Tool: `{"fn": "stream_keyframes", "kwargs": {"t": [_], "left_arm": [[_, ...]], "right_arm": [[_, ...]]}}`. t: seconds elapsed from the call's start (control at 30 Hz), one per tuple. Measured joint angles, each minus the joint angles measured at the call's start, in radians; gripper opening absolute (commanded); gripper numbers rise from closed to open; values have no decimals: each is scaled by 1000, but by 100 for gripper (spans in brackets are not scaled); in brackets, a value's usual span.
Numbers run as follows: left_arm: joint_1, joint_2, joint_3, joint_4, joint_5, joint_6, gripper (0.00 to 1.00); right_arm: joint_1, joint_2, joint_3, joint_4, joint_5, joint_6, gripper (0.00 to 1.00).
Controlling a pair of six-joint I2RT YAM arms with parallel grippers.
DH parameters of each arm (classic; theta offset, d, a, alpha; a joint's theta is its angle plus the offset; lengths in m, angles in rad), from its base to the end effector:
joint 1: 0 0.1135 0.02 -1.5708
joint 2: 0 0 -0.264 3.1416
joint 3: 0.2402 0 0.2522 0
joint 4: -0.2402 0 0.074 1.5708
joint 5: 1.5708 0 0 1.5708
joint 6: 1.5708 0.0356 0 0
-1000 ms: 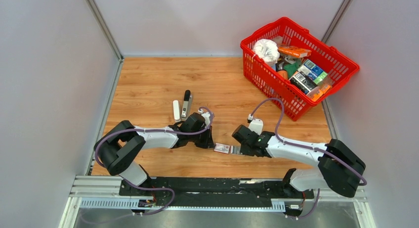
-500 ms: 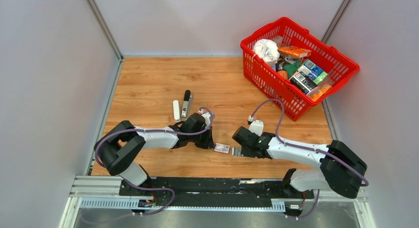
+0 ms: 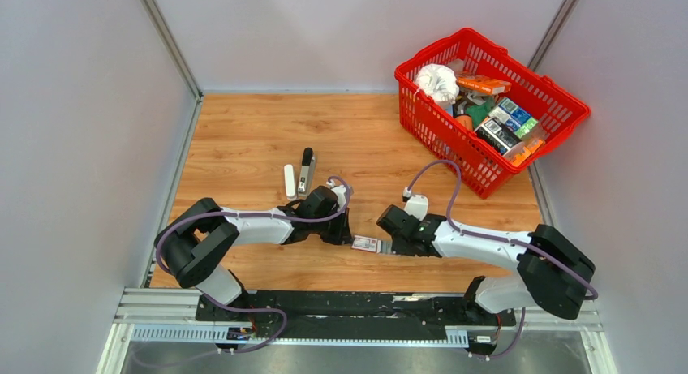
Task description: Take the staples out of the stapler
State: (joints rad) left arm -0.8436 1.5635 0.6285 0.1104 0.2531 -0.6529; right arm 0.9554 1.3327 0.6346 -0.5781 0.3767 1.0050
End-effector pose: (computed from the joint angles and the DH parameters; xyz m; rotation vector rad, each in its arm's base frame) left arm 0.1831 -0.2192 0.1364 0.3769 2.5790 -0.9360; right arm 0.1348 0.1680 0.1561 0.1416 2.6648 0.0456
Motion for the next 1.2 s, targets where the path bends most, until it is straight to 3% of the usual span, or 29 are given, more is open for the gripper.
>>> {"fn": "stream_keyframes", "kwargs": {"t": [1.2], "left_arm": [[-15,0,-2,4,0,0,0]], "right_arm": [[-14,85,58,49,32,-29,0]]}}
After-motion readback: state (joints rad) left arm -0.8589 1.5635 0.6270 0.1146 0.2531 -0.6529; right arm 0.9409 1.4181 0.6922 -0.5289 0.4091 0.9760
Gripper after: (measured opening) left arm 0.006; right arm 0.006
